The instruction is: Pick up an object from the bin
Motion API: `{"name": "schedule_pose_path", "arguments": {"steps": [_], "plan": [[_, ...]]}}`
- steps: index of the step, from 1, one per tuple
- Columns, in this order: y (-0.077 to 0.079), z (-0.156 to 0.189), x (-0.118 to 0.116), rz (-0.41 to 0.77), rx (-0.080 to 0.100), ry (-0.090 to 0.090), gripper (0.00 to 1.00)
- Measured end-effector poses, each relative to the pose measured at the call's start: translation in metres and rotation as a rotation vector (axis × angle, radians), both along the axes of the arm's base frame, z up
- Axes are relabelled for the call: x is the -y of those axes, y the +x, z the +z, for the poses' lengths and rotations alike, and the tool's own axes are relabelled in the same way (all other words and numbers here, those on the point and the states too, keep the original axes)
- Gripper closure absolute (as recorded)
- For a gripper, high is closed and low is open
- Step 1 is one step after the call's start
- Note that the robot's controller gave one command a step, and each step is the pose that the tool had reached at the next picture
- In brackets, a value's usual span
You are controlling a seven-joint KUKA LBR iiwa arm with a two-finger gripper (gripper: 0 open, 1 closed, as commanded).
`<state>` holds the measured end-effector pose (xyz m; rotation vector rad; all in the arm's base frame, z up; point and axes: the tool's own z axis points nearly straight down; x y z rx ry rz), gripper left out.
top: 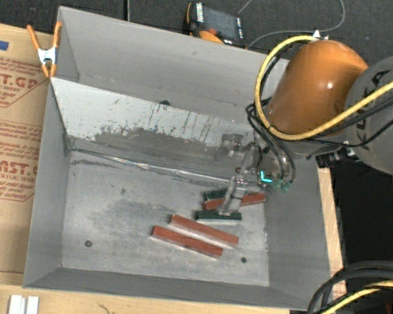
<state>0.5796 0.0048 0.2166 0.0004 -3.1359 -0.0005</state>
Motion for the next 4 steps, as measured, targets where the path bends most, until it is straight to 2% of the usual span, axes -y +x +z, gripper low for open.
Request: {"name": "schedule_pose_path", "arguments": {"steps": [1, 2, 3, 4], "plan": [[-0.025, -0.133, -0.027, 0.136, -0.001, 0.001, 0.0], [-0.095, -0.147, 0.0, 0.123, 0.013, 0.001, 0.0], [-0.096, -0.147, -0.001, 0.127, 0.005, 0.001, 1.0], [-0.058, 0.045, 0.028, 0.109, 0.016, -0.002, 1.0]]}}
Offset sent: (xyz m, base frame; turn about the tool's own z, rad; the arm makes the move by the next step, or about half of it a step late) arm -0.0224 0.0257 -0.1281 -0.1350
